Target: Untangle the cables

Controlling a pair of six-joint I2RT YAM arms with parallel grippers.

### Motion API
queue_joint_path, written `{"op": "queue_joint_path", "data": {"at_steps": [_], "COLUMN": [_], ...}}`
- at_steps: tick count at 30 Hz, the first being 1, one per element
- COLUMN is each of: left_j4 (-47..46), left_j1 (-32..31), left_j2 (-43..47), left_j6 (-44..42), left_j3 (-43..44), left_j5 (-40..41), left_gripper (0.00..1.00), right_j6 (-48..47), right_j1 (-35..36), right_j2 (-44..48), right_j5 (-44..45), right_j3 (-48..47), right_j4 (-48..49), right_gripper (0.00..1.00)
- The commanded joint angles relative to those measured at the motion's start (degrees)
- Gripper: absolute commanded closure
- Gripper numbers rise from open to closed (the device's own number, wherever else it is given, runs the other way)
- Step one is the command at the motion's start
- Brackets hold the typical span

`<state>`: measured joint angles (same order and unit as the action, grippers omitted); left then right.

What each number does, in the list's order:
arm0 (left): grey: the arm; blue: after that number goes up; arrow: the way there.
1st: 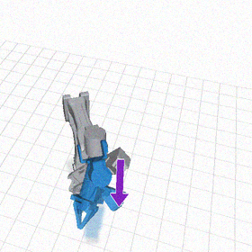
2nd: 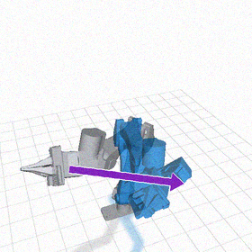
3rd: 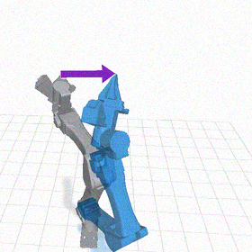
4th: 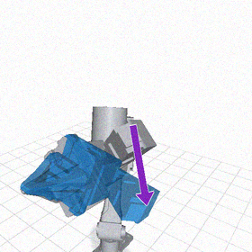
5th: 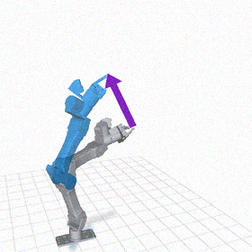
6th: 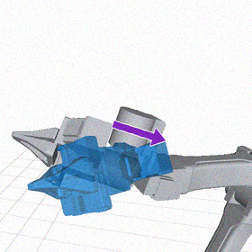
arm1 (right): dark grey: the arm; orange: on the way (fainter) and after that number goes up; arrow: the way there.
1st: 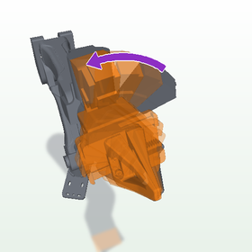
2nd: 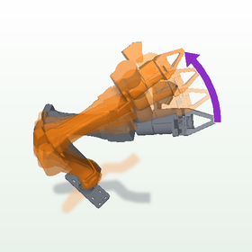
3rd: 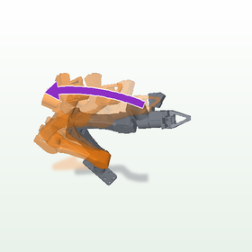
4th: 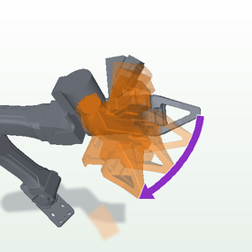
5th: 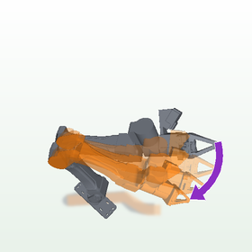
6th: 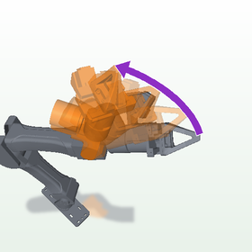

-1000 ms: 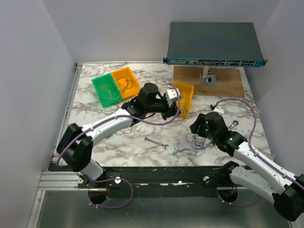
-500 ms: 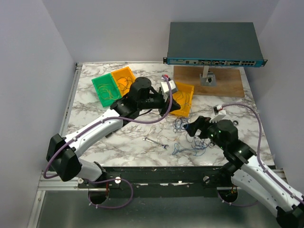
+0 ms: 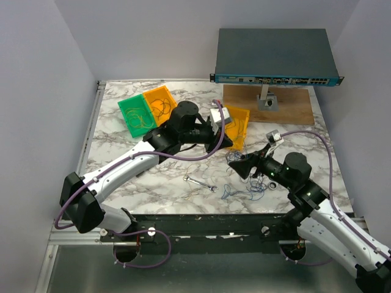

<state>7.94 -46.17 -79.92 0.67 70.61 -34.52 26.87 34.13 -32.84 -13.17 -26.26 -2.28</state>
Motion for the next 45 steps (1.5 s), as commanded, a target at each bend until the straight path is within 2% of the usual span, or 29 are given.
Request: {"op": "queue_joint_path", "data": {"at_steps": [1,3,5,7,9,12,14,16,18,24,26,28,29,30,31,32,33,35,37,40,42,45], "left_j4": [0.2,0.1,0.1,-0.1,0.3,3.2,3.8,2.5,1.1,0.7,-1.0,-2.2,-1.9,-1.1,-0.3,0.3,0.7,1.4,3.0,5.2,6.0,7.6], "left_j1": [-0.6,-0.7,-0.7,-0.6,0.0,3.3,6.5,11.0,14.6,18.9,20.7,21.1,21.1,21.0,21.0,21.0,21.0,20.9,20.9,20.9,20.9,20.9], "left_j2": [1.9,2.5,3.4,4.8,5.9,7.4,9.4,12.1,14.5,19.0,20.5,21.0,20.5,19.9,19.4,19.0,18.8,18.7,18.6,18.9,19.1,19.1], "left_j6": [-0.1,-0.2,-0.4,-0.4,1.5,7.4,11.9,16.7,19.7,24.6,25.5,25.0,24.4,24.0,23.9,23.7,23.8,23.6,23.1,22.5,22.4,22.5], "left_j3": [1.7,1.4,0.7,-0.3,-0.9,-0.9,-2.6,-6.0,-9.3,-14.7,-16.8,-17.5,-16.8,-15.9,-14.8,-14.2,-13.7,-13.0,-11.9,-10.6,-9.8,-7.6], "left_j5": [-1.1,0.9,4.4,9.5,17.5,24.8,28.6,28.8,28.8,33.2,31.5,29.4,27.7,26.5,25.1,24.0,23.3,22.8,22.3,21.6,20.7,18.0], "left_gripper": [1.00,1.00,1.00,1.00,1.00,1.00,1.00,1.00,1.00,1.00,1.00,1.00,1.00,1.00,1.00,1.00,1.00,1.00,1.00,1.00,1.00,1.00], "right_j6": [-1.9,-1.2,0.2,2.1,5.0,12.2,19.9,27.8,34.5,54.3,55.2,51.6,49.5,46.4,43.8,40.9,38.5,32.1,20.7,8.7,5.2,1.5], "right_j1": [0.1,0.1,0.1,0.1,0.1,0.1,0.1,0.1,0.1,0.1,0.1,0.1,0.1,0.1,0.1,0.1,0.1,0.1,0.1,0.1,0.1,0.1], "right_j2": [-3.9,-5.2,-5.3,-4.0,-1.5,0.8,0.0,-1.8,-3.7,-4.6,-3.3,-2.1,-1.5,-1.2,-1.0,-0.9,-0.9,-1.2,-1.3,-1.5,-2.9,-7.5], "right_j5": [-3.0,-2.0,1.8,7.5,16.1,32.2,42.2,49.3,53.9,63.7,65.0,64.0,63.2,61.9,60.7,59.1,57.8,53.9,46.2,29.6,20.3,8.1], "right_j3": [-2.6,-2.9,-2.7,-2.2,-1.6,-1.7,-3.1,-4.7,-6.1,-8.1,-7.8,-7.6,-7.3,-6.9,-6.6,-6.3,-6.3,-6.8,-6.6,-6.1,-6.2,-6.6], "right_j4": [5.2,5.2,3.8,0.9,-3.1,-13.2,-22.8,-31.0,-37.2,-51.2,-51.7,-49.4,-47.5,-45.6,-43.2,-41.3,-39.3,-35.7,-28.9,-19.7,-15.6,-9.4], "right_gripper": [0.34,0.66,0.86,0.96,0.99,0.99,0.99,0.99,0.99,0.99,0.99,0.99,0.93,0.79,0.47,0.25,0.11,0.03,0.03,0.01,0.00,0.05]}}
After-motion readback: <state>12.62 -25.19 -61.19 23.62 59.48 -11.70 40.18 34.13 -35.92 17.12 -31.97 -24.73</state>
